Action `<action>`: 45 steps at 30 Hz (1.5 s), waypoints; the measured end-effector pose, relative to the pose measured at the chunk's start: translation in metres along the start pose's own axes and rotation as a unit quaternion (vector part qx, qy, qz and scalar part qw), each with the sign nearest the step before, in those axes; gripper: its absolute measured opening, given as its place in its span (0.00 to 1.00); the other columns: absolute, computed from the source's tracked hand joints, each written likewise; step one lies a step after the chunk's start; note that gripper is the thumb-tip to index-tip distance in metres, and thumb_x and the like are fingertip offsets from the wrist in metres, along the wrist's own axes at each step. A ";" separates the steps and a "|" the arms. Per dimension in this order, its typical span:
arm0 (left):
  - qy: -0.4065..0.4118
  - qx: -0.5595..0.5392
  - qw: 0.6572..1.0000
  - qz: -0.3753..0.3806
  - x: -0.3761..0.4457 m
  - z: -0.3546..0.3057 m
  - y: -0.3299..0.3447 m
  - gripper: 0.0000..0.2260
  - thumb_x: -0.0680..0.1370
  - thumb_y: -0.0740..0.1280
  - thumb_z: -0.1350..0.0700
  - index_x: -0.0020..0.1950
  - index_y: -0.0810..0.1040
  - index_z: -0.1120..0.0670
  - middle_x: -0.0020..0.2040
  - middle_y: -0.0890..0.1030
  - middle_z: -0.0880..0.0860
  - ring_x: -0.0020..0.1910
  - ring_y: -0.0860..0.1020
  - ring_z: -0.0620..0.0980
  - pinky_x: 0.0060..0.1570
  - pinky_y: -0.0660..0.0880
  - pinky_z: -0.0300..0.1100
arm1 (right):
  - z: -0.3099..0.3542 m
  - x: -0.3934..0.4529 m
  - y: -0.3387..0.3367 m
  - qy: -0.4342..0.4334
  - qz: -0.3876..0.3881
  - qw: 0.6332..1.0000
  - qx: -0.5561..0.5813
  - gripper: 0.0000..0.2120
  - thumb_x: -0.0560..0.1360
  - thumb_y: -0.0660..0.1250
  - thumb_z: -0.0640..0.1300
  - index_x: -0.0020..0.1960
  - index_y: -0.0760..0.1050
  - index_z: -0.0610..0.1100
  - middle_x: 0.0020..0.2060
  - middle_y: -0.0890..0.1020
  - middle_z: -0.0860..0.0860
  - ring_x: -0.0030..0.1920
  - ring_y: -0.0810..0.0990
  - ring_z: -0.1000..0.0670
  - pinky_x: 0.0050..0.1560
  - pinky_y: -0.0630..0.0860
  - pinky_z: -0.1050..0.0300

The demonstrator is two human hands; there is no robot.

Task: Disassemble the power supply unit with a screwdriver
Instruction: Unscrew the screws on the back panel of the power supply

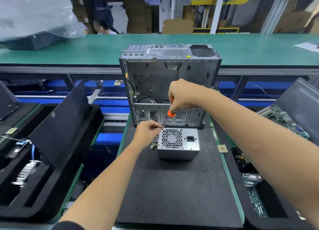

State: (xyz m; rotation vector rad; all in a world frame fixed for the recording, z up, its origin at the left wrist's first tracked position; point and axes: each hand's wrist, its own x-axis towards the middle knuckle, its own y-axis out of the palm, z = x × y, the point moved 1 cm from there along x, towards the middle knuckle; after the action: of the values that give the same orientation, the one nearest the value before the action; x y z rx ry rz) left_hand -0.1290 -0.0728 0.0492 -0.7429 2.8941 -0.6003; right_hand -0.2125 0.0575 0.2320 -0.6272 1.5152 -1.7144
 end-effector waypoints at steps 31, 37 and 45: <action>0.040 0.102 0.994 0.010 0.004 -0.003 0.002 0.03 0.72 0.73 0.59 0.44 0.84 0.52 0.39 0.83 0.48 0.41 0.81 0.45 0.45 0.77 0.36 | 0.034 0.019 -0.011 0.021 0.070 0.992 -0.102 0.11 0.73 0.61 0.46 0.35 0.73 0.42 0.19 0.76 0.48 0.25 0.76 0.48 0.29 0.69 0.61; 0.030 0.090 0.996 -0.001 0.007 -0.001 0.003 0.04 0.71 0.74 0.58 0.40 0.83 0.50 0.37 0.82 0.45 0.36 0.77 0.37 0.37 0.72 0.25 | 0.035 0.025 -0.016 -0.011 0.112 0.991 -0.078 0.07 0.70 0.67 0.42 0.36 0.76 0.39 0.27 0.82 0.46 0.29 0.78 0.48 0.31 0.73 0.61; 0.030 0.098 0.995 0.005 0.009 -0.002 0.001 0.04 0.71 0.74 0.58 0.38 0.82 0.50 0.37 0.82 0.44 0.36 0.77 0.36 0.36 0.72 0.25 | 0.045 0.032 -0.015 -0.100 0.106 0.980 -0.138 0.06 0.66 0.71 0.37 0.42 0.83 0.41 0.34 0.82 0.47 0.39 0.78 0.48 0.35 0.75 0.57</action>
State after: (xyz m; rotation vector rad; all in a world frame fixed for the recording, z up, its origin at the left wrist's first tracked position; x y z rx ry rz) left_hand -0.1376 -0.0751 0.0505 -0.6940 2.8346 -0.9034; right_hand -0.2006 0.0048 0.2506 -0.7278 1.6237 -1.2529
